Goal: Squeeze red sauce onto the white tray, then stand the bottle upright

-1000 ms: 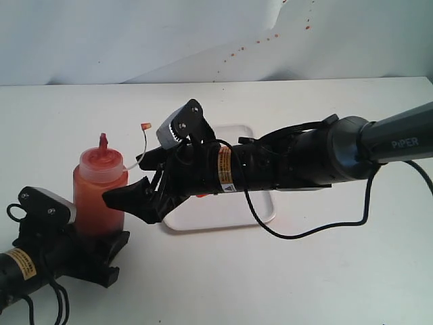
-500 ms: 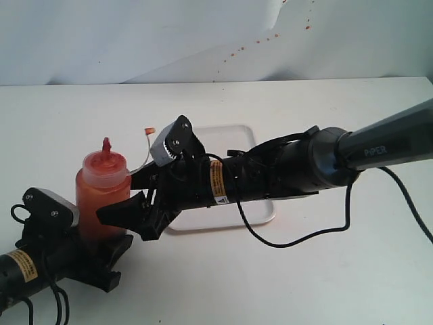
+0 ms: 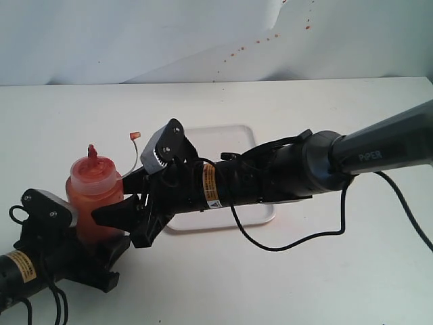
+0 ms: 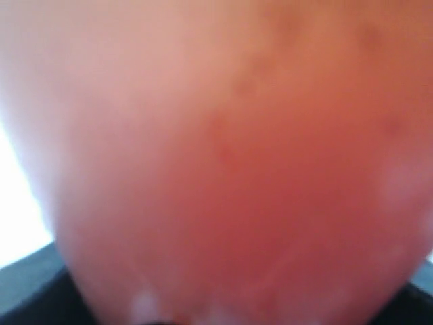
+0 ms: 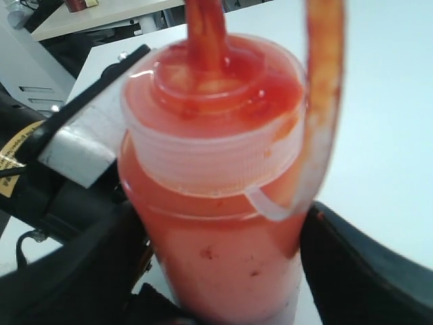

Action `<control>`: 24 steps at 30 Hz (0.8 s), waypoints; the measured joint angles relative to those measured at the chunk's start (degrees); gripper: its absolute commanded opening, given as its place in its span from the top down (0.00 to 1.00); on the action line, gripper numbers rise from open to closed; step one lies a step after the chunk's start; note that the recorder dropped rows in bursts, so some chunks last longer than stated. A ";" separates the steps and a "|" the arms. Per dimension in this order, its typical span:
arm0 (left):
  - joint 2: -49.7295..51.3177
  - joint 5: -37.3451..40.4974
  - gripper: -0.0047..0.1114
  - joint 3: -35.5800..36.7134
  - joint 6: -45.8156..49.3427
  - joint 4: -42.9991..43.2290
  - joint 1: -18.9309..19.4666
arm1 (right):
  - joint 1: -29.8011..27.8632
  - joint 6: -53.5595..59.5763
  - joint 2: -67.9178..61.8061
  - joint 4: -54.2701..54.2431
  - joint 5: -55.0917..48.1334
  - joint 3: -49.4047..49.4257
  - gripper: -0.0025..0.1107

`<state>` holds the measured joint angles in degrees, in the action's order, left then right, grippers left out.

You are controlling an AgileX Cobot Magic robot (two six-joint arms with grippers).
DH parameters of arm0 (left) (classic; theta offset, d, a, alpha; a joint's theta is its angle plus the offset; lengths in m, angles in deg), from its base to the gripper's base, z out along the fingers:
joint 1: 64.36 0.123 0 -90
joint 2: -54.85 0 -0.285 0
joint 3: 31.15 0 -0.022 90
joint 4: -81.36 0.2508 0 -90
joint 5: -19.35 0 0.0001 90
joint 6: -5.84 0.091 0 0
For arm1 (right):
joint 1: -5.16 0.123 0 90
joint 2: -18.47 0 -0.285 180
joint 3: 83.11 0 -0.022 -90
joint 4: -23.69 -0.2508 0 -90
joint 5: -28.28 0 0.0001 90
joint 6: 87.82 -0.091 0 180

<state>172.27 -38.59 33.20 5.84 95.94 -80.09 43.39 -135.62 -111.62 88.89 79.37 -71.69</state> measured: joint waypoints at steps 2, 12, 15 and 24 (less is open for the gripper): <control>0.00 0.00 0.96 0.00 0.00 0.00 0.00 | 0.00 0.27 0.00 0.00 -0.13 0.00 0.88; 0.00 0.00 0.94 0.00 0.00 0.00 0.00 | 0.00 0.51 0.00 0.00 -0.13 0.00 0.88; 0.00 0.00 0.90 0.00 0.00 0.00 0.00 | 0.00 0.55 0.00 0.00 -0.13 0.00 0.88; 0.00 0.09 0.30 0.00 0.95 -0.46 0.00 | 0.00 0.79 0.00 0.00 -0.13 0.00 0.88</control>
<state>172.27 -38.50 33.20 6.79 95.48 -80.09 43.39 -134.83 -111.62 88.89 79.24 -71.69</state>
